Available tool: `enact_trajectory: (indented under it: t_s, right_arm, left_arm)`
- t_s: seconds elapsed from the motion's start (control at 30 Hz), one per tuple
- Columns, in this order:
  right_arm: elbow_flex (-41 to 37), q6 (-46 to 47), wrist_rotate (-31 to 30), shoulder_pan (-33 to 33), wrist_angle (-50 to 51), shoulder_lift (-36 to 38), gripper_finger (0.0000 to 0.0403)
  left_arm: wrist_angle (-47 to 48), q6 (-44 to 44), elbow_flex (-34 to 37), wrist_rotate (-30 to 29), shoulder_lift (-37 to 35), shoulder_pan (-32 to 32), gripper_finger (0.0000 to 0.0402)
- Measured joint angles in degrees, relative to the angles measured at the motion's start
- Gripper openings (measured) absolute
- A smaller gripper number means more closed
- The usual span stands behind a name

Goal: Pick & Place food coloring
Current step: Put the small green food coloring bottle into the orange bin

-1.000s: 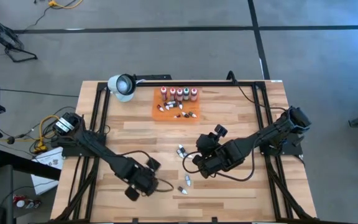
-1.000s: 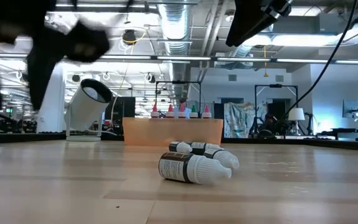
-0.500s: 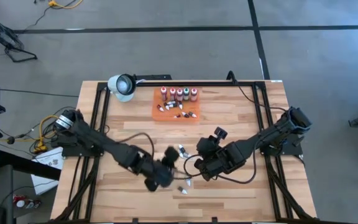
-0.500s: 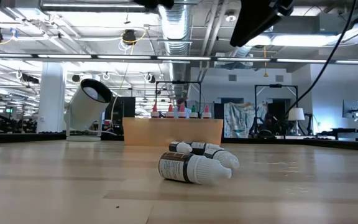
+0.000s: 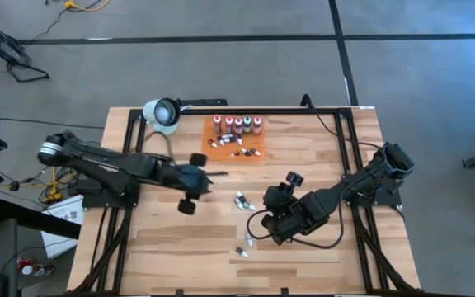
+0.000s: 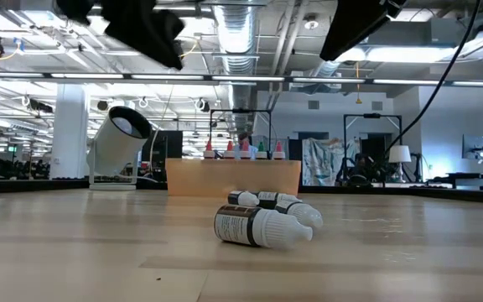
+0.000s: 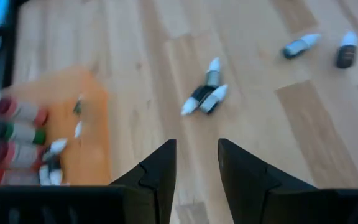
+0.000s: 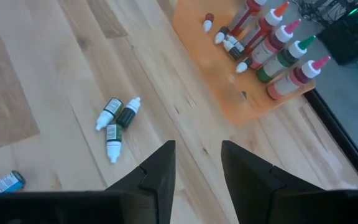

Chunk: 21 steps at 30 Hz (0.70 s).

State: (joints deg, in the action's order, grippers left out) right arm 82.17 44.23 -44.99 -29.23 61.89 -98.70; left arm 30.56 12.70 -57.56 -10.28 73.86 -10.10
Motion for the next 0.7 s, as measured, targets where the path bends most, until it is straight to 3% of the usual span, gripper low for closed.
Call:
enact_trajectory:
  t_s: [0.23, 0.4, 0.53, 0.7]
  right_arm:
    - [0.04, -4.38, 0.03, 0.88, -5.44, -1.03, 0.0123]
    - [0.09, -14.77, 3.56, 2.24, -12.14, -5.51, 0.0123]
    - [-0.07, -22.95, 8.66, 4.12, -14.91, -10.19, 0.0123]
    - [0.28, -24.67, 8.98, 5.87, -16.45, -11.25, 0.0123]
  left_arm:
    - [-14.5, -7.79, 20.37, 0.01, -17.46, 1.03, 0.0113]
    - [-20.95, -14.45, 31.43, 0.04, -27.72, -0.52, 0.0113]
    - [-22.32, -19.58, 37.29, 0.0, -32.7, -1.48, 0.0113]
    - [-22.21, -27.6, 40.77, -0.8, -34.39, -1.72, 0.0113]
